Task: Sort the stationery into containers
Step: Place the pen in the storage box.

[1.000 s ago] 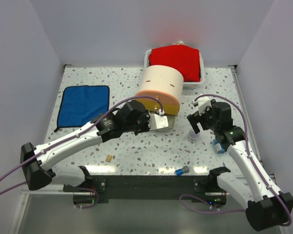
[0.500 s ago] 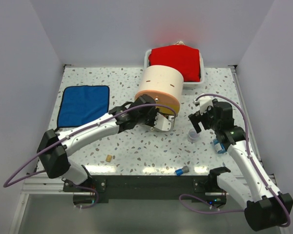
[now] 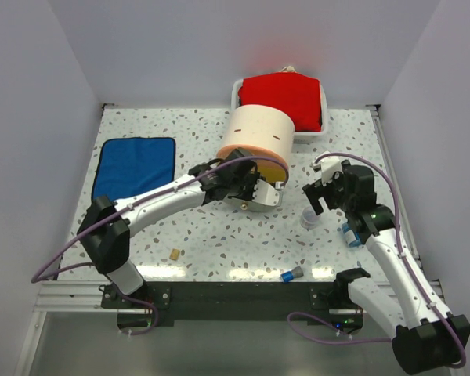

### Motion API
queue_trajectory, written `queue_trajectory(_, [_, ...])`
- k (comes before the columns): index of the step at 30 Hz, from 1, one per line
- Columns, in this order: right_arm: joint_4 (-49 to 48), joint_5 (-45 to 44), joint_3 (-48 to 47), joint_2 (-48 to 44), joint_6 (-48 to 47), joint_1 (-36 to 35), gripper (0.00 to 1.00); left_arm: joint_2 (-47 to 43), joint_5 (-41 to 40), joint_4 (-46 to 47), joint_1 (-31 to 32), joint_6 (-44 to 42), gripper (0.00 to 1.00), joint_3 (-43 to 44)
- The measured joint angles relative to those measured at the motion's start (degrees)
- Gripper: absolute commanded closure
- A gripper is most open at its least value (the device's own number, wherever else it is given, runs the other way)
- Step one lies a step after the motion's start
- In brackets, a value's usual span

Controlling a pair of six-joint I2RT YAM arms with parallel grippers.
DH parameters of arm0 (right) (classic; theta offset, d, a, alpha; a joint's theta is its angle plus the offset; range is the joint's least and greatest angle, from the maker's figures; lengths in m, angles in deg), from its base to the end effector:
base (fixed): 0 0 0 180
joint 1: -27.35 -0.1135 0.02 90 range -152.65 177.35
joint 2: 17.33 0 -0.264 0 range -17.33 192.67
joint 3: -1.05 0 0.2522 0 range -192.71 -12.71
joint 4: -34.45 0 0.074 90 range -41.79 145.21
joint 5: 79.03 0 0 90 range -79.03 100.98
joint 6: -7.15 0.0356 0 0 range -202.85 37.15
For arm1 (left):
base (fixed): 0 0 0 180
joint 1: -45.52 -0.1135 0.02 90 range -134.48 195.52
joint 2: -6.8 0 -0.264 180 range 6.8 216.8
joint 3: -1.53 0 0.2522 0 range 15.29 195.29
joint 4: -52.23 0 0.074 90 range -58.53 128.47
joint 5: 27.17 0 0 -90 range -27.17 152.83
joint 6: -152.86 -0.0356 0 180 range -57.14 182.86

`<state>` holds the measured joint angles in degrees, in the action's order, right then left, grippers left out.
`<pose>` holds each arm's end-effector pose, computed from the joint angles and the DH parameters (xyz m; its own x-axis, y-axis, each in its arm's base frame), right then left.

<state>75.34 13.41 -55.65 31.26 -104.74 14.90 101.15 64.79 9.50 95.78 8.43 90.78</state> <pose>0.1824 0.0418 0.2878 -0.3972 -0.4692 -0.7887 -0.4294 0.8546 -0.2921 0.2323 -0.2813 0.2731 0.3614 0.8369 -0.4111 0.8410 -0.1022 0.5313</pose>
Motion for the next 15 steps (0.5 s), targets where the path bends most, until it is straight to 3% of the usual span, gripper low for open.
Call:
queue_trajectory(12, [0.5,0.9,0.0,0.1,-0.3,0.0,0.02,1.5,-0.8,0.2,-1.1,4.9,0.62,0.0])
queue_trajectory(15, [2.2,5.3,0.0,-0.1,-2.8,0.1,0.16,-1.6,-1.9,1.6,-2.3,10.5,0.58,-0.7])
